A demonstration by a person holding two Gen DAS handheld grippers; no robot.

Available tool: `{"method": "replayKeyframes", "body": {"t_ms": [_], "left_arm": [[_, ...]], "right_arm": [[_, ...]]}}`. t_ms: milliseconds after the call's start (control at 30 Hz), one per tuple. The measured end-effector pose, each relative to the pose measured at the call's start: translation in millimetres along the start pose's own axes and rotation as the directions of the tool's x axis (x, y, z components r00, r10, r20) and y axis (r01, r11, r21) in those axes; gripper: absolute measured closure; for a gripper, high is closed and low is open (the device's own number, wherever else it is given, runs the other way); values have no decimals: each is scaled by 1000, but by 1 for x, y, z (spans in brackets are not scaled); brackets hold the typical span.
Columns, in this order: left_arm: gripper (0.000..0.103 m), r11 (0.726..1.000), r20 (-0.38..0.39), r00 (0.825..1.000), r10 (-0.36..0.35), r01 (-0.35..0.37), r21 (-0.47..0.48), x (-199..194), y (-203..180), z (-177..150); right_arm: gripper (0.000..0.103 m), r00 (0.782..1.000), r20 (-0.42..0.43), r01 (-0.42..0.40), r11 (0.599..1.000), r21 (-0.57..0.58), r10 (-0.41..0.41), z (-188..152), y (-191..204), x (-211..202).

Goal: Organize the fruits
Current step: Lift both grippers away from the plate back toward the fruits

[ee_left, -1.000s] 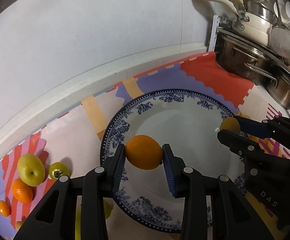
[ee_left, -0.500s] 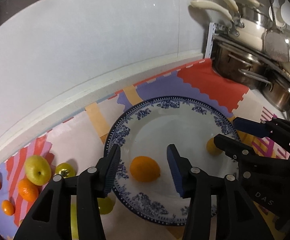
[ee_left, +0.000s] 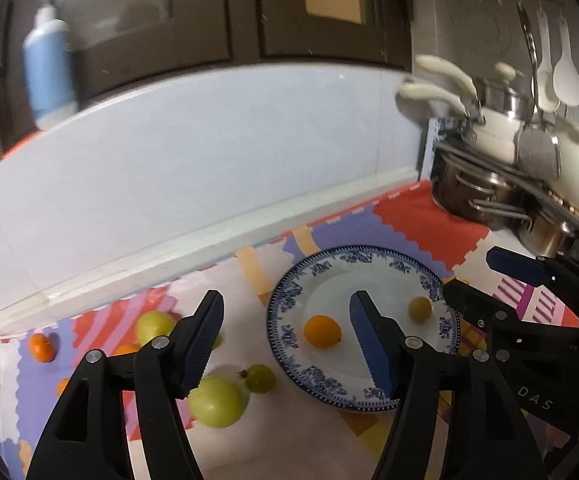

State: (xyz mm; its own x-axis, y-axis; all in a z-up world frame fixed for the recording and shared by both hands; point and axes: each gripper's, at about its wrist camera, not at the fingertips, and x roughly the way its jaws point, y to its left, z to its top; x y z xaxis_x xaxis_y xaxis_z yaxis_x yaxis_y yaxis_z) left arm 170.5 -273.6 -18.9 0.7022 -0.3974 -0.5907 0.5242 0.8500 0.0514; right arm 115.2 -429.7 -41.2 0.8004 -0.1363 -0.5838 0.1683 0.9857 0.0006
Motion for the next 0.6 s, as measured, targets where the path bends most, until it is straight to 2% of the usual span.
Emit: {"method": "replayKeyframes", "body": {"t_ms": [100, 167, 267, 500, 600], "left_arm": [[34, 1000, 18, 1000, 20, -20, -12, -17, 7, -2], [31, 999, 36, 998, 43, -42, -30, -31, 14, -5], [28, 996, 60, 995, 74, -70, -63, -50, 25, -9], [17, 983, 121, 980, 157, -143, -117, -97, 48, -24], [16, 978, 128, 976, 178, -161, -134, -113, 56, -32]], "right_arm": [[45, 1000, 27, -8, 1000, -9, 8, 3, 8, -15], [39, 999, 45, -10, 1000, -17, 10, 5, 16, -24], [39, 998, 63, -13, 999, -37, 15, 6, 26, -33], [33, 993, 106, -43, 997, -70, 50, 8, 55, -59], [33, 991, 118, -59, 995, -85, 69, 6, 69, -69]]}}
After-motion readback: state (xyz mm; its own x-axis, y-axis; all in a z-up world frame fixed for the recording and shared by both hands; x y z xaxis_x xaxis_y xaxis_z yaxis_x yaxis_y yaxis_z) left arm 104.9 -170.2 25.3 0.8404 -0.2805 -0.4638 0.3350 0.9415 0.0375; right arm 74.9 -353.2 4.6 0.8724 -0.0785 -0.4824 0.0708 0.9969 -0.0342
